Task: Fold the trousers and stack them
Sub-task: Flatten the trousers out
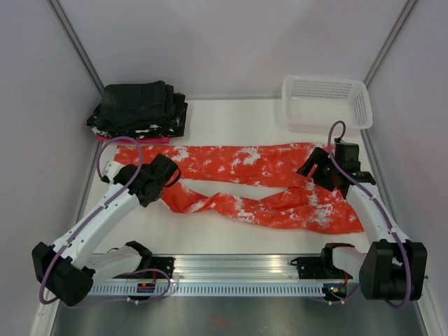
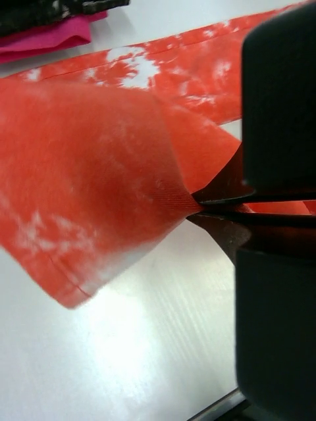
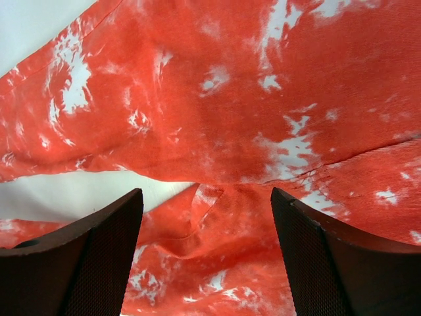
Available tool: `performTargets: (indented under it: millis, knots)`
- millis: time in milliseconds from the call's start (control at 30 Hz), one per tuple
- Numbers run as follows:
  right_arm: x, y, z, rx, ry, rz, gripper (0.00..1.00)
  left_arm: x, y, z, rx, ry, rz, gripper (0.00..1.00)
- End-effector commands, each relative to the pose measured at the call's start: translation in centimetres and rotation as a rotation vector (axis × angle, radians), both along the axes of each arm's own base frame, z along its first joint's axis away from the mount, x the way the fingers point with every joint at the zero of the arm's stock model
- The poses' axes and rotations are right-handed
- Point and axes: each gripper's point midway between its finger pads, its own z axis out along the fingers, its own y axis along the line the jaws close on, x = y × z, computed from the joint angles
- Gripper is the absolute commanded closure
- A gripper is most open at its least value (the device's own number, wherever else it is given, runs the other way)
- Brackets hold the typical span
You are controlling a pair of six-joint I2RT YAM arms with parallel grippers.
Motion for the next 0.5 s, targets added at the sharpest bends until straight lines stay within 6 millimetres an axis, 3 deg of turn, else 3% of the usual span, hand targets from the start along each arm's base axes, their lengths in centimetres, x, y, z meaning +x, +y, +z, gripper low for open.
performTargets:
  millis: [0, 100, 200, 267, 300, 333, 367, 400, 433, 467]
  knots:
    - [1.0, -0.5, 1.0, -0.019, -0.051, -0.031, 0.15, -2.8, 5.0, 1.0, 0.300, 0.250, -0.032, 0.93]
    - [0.9, -0.7, 1.2, -0.037, -0.055, -0.028, 0.15, -2.0, 5.5, 1.4, 0.303, 0.281, 0.002, 0.93]
    - [1.5, 0.0, 2.8, -0.043, -0.130, 0.058, 0.15, -1.9, 5.6, 2.3, 0.268, 0.250, 0.022, 0.93]
    - [1.6, 2.5, 5.4, 0.009, -0.235, 0.197, 0.17, -2.1, 5.9, 2.7, 0.239, 0.221, 0.044, 0.93]
    - [2.6, 3.3, 7.9, 0.016, -0.341, 0.242, 0.17, -2.4, 6.1, 3.0, 0.215, 0.204, 0.059, 0.93]
    - [1.9, 6.4, 10.2, 0.073, -0.421, 0.374, 0.19, -2.3, 6.1, 3.4, 0.210, 0.194, 0.053, 0.93]
    - [2.1, 7.8, 11.7, 0.088, -0.485, 0.427, 0.21, -2.4, 6.1, 3.7, 0.207, 0.184, 0.049, 0.93]
    - [2.9, 9.2, 14.7, 0.099, -0.598, 0.455, 0.24, -2.4, 6.1, 4.0, 0.203, 0.175, 0.043, 0.94]
    - [2.9, 10.7, 15.9, 0.109, -0.644, 0.492, 0.35, -2.4, 6.1, 4.2, 0.204, 0.173, 0.037, 0.94]
    - [2.7, 13.8, 16.0, 0.119, -0.659, 0.567, 0.43, -2.5, 6.3, 4.3, 0.209, 0.168, 0.036, 0.94]
